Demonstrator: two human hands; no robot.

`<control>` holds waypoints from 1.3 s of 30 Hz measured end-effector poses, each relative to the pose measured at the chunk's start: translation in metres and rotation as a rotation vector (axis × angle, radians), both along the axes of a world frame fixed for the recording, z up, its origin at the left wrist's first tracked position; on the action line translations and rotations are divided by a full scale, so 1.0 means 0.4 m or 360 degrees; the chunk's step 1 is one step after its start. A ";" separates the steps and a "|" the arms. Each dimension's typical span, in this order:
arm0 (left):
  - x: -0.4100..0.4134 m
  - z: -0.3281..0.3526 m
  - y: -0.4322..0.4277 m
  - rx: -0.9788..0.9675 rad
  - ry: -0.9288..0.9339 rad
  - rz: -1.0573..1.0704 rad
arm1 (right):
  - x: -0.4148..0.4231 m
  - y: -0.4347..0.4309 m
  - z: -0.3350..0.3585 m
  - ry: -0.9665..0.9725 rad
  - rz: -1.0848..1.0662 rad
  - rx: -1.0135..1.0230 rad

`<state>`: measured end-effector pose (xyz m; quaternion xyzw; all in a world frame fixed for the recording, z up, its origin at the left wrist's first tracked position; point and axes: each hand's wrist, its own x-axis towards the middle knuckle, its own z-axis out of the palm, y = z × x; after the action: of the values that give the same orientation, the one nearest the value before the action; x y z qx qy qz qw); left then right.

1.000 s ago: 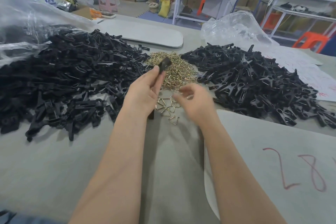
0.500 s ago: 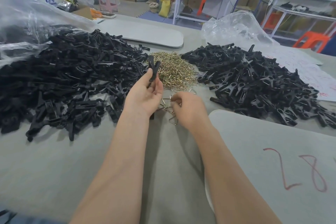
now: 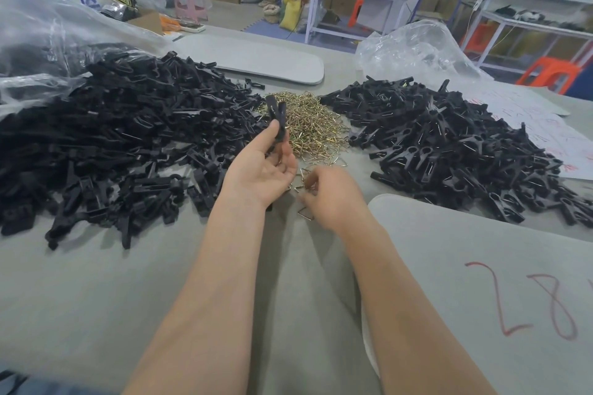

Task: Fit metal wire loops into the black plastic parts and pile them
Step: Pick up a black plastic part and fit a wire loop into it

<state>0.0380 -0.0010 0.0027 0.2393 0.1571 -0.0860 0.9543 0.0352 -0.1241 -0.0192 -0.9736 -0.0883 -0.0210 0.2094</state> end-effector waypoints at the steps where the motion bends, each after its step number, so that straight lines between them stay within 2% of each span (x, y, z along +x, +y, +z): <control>1: 0.001 0.000 0.000 -0.0011 0.0001 0.0006 | 0.002 -0.004 0.001 0.0037 -0.0022 0.0011; 5: 0.000 0.002 -0.003 -0.0090 -0.0024 0.0066 | 0.002 -0.011 0.001 0.0124 -0.0071 0.0059; 18: -0.005 0.007 -0.012 0.0111 -0.0082 -0.0060 | 0.002 -0.023 0.016 0.0105 -0.0143 0.0064; 24: -0.002 0.006 -0.018 0.0093 -0.0099 0.0039 | 0.007 -0.035 0.015 0.0077 -0.0151 0.0135; 28: -0.002 0.002 -0.019 0.0219 -0.0114 0.0039 | 0.014 -0.038 0.011 0.0106 -0.0131 0.0213; 30: 0.002 -0.001 -0.026 0.0503 -0.0156 0.0088 | 0.018 -0.043 0.015 0.0038 -0.0141 0.0371; 31: 0.002 -0.003 -0.032 0.0764 -0.0195 0.0131 | 0.019 -0.047 0.019 -0.0037 -0.0150 0.0504; 33: 0.004 -0.014 -0.041 0.1642 -0.0308 0.0232 | 0.019 -0.057 0.027 -0.0172 -0.0187 0.0859; 35: -0.002 -0.025 -0.051 0.2457 -0.0464 0.0261 | 0.015 -0.068 0.038 -0.0138 -0.0215 0.1282; 37: -0.005 -0.033 -0.058 0.2787 -0.0572 0.0197 | 0.012 -0.078 0.045 -0.0055 -0.0213 0.1465; 39: -0.004 -0.037 -0.061 0.2888 -0.0666 0.0144 | 0.011 -0.087 0.050 -0.0035 -0.0195 0.1465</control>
<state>0.0364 -0.0253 -0.0120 0.8977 -0.0019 0.1519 0.4135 0.0395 -0.1588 0.0009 -0.7826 -0.0144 -0.0807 0.6171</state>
